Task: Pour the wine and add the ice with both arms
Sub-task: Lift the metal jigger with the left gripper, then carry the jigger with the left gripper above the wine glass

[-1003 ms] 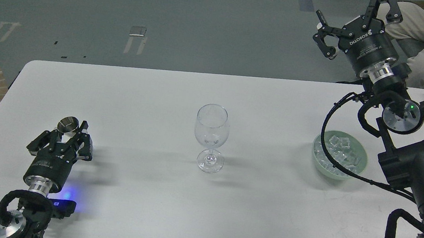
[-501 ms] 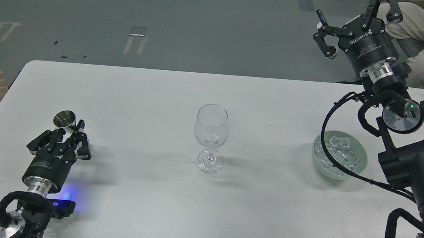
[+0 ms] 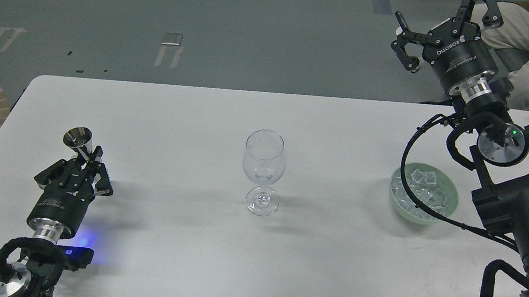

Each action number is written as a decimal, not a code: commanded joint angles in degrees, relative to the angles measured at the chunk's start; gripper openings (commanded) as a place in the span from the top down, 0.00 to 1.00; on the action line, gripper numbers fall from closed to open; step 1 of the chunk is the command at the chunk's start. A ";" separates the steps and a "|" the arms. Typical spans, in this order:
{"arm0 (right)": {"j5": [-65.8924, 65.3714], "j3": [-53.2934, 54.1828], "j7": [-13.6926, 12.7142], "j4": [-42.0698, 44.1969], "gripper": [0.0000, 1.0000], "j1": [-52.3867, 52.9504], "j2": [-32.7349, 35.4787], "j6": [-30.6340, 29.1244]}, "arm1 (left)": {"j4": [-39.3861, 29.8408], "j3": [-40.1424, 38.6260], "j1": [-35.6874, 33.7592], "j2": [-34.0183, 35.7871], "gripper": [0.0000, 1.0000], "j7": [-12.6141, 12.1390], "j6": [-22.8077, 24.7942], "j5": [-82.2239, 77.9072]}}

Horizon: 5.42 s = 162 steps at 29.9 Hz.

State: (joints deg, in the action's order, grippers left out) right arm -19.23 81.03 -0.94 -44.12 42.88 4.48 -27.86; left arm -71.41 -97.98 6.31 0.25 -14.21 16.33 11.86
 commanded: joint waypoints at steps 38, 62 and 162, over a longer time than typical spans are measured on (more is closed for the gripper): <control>-0.02 0.01 0.06 0.00 0.00 -0.08 -0.88 0.00 | -10.15 1.91 0.19 5.12 0.99 1.12 -0.33 -0.79; 0.07 0.01 0.06 -0.18 0.00 -0.78 -0.88 0.52 | -14.81 11.67 0.01 9.77 1.00 0.94 -0.86 -1.67; 0.07 0.10 0.15 -0.18 0.00 -0.78 -0.88 0.52 | -16.40 31.10 -18.27 15.57 1.00 -0.82 -5.17 -3.86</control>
State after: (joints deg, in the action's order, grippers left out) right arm -19.16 81.13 -0.79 -44.32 42.01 3.57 -27.34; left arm -87.83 -67.03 -11.64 15.82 -15.03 11.16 7.99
